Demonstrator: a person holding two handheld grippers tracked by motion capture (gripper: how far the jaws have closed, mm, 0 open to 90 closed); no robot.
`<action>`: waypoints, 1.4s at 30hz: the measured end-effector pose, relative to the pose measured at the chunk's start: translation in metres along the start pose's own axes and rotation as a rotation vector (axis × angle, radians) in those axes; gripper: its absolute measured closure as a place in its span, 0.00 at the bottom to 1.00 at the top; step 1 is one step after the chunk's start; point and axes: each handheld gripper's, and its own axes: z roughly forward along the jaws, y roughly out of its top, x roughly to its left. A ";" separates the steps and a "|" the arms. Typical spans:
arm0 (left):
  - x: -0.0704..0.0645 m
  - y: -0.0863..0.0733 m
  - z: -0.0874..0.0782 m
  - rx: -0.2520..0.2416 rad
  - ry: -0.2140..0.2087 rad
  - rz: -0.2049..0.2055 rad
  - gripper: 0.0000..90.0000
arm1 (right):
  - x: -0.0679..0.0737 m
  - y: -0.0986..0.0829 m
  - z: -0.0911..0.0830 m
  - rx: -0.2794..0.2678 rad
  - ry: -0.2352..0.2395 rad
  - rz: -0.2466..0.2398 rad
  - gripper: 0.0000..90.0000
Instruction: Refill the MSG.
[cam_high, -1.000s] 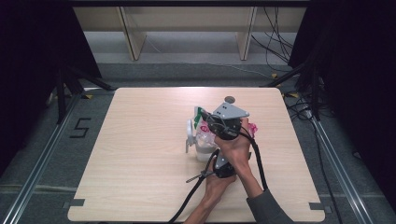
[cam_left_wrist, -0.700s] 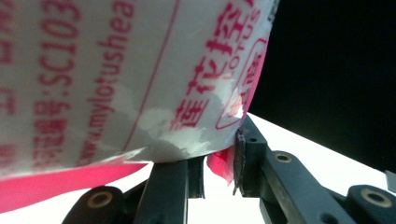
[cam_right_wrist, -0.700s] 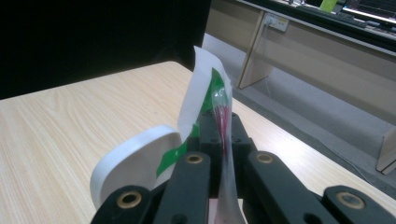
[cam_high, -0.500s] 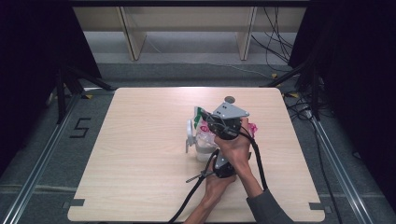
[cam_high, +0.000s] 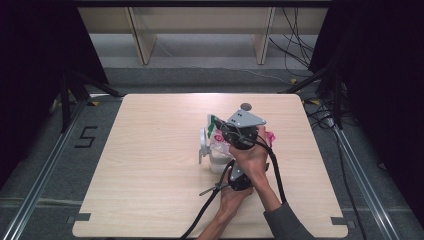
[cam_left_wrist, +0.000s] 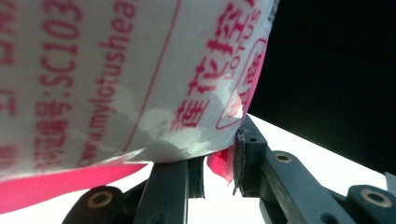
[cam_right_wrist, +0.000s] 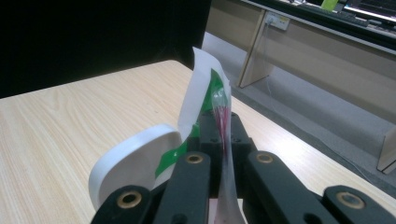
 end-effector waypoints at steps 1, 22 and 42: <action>-0.001 0.001 0.000 -0.001 -0.004 -0.009 0.85 | 0.001 0.000 -0.001 0.008 0.002 0.023 1.00; -0.001 0.001 0.000 -0.028 -0.008 -0.028 0.85 | 0.004 0.001 0.000 0.001 0.007 0.016 1.00; -0.001 0.001 0.000 -0.025 -0.008 -0.024 0.85 | 0.002 0.001 -0.001 -0.001 0.009 0.018 1.00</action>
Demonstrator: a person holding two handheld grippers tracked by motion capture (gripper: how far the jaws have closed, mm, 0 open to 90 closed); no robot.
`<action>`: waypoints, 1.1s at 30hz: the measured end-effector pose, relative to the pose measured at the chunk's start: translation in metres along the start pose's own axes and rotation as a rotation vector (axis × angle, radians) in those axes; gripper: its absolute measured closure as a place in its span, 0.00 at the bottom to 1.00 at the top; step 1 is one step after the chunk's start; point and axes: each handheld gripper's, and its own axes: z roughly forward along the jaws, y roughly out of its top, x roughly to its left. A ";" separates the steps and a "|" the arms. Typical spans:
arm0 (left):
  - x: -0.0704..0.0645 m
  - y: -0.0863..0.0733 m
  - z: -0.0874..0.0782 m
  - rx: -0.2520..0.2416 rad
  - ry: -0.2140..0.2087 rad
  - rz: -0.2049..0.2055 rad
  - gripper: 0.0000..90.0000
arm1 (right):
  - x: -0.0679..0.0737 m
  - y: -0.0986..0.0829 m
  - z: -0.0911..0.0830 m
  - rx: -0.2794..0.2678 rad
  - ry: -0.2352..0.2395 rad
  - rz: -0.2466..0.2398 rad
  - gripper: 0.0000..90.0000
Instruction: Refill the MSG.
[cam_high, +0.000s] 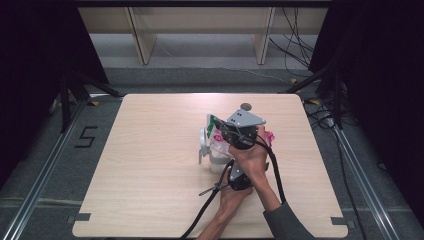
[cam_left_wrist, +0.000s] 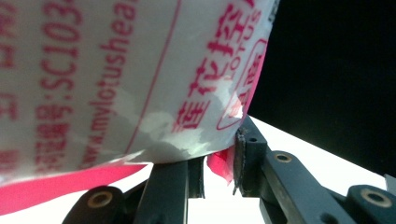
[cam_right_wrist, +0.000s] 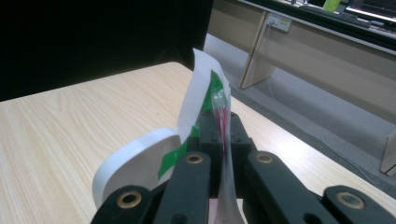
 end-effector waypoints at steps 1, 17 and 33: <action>0.000 0.000 0.000 0.000 0.001 0.001 0.85 | -0.001 0.000 0.000 -0.009 -0.005 -0.011 1.00; 0.000 0.001 0.002 -0.007 -0.001 -0.005 0.85 | -0.001 0.001 0.002 -0.010 0.009 -0.025 1.00; 0.002 0.002 0.003 -0.013 0.000 -0.001 0.85 | -0.001 0.002 0.002 -0.011 0.009 -0.020 1.00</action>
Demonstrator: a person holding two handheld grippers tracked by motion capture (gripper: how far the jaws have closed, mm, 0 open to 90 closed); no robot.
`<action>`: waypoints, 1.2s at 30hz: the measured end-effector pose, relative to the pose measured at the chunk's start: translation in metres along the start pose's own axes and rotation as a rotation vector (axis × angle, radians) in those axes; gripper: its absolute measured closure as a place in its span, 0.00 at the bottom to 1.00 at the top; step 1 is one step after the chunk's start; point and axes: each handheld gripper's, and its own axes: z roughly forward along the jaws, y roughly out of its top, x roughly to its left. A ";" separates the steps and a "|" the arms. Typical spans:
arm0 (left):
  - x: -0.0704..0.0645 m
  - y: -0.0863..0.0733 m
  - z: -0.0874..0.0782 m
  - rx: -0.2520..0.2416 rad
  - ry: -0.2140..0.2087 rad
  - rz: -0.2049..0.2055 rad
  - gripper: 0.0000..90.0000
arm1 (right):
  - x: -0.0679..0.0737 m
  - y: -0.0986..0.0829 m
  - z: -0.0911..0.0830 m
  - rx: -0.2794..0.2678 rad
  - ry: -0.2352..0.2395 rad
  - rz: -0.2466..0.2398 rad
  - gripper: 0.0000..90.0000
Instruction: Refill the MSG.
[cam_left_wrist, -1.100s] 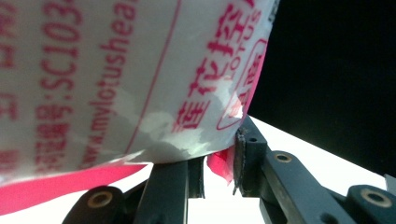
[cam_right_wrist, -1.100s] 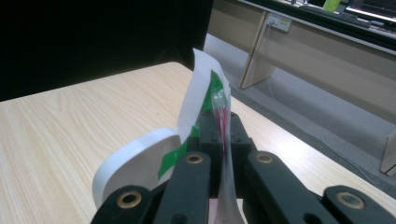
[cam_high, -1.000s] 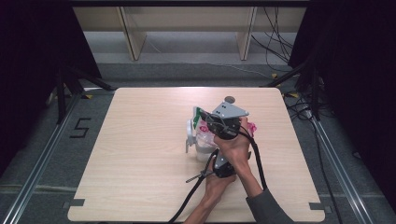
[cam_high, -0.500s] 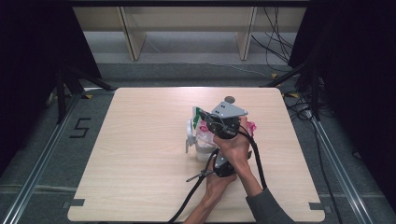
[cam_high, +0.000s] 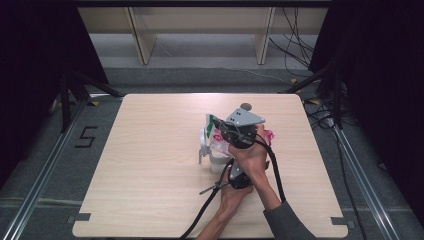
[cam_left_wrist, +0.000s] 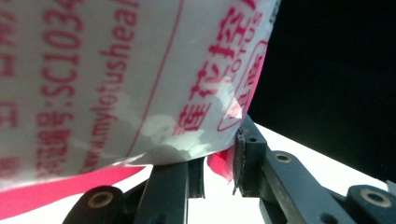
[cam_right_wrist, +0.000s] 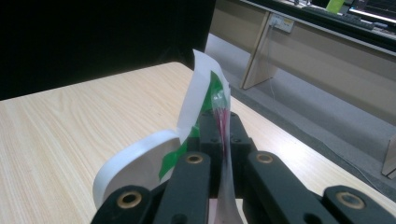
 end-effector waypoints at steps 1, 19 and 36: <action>0.000 0.000 0.000 -0.001 -0.002 -0.001 0.85 | 0.000 0.000 0.000 -0.006 -0.003 -0.003 1.00; 0.000 0.000 0.000 0.005 0.002 0.011 0.85 | 0.001 0.001 0.000 0.002 -0.012 -0.028 1.00; 0.001 -0.002 -0.001 0.012 -0.026 0.011 0.85 | 0.001 -0.001 0.003 0.007 -0.001 -0.027 1.00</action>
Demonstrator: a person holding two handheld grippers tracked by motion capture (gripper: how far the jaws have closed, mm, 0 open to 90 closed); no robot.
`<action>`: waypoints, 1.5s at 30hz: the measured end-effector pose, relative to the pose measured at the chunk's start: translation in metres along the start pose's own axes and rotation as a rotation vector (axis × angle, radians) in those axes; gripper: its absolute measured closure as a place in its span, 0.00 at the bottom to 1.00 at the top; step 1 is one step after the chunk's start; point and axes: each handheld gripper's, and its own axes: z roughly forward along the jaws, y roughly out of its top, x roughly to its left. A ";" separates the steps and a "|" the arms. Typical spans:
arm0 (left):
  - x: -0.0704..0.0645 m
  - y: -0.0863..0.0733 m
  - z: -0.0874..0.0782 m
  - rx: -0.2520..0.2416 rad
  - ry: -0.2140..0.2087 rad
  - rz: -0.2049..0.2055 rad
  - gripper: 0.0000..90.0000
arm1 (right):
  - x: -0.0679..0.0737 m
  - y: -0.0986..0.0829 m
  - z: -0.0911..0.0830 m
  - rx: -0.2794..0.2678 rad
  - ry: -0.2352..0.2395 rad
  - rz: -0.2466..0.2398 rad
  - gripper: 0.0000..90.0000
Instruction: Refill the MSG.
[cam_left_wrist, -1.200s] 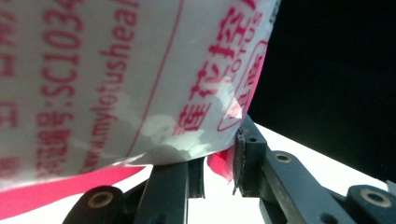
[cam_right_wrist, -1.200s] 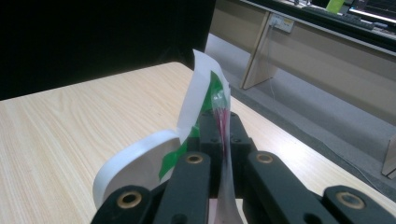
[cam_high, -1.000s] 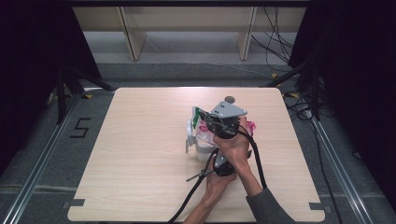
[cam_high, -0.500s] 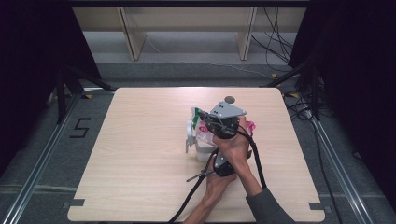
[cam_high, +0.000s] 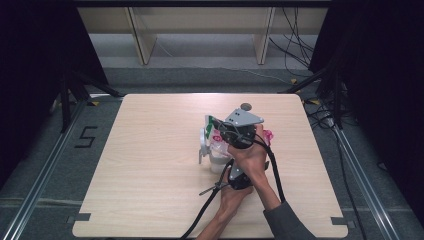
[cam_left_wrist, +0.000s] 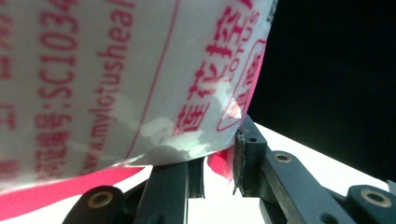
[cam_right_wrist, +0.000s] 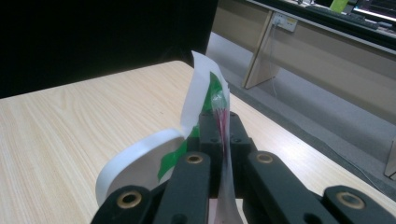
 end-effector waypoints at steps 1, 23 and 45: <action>-0.001 -0.001 0.000 0.016 -0.010 -0.011 0.85 | -0.001 0.000 0.001 0.000 -0.002 -0.014 1.00; -0.003 0.000 0.000 0.004 -0.020 -0.048 0.85 | 0.000 0.000 0.000 0.003 0.001 0.016 1.00; -0.003 0.000 0.002 0.002 -0.019 -0.053 0.85 | -0.002 0.000 0.000 0.003 0.002 -0.023 1.00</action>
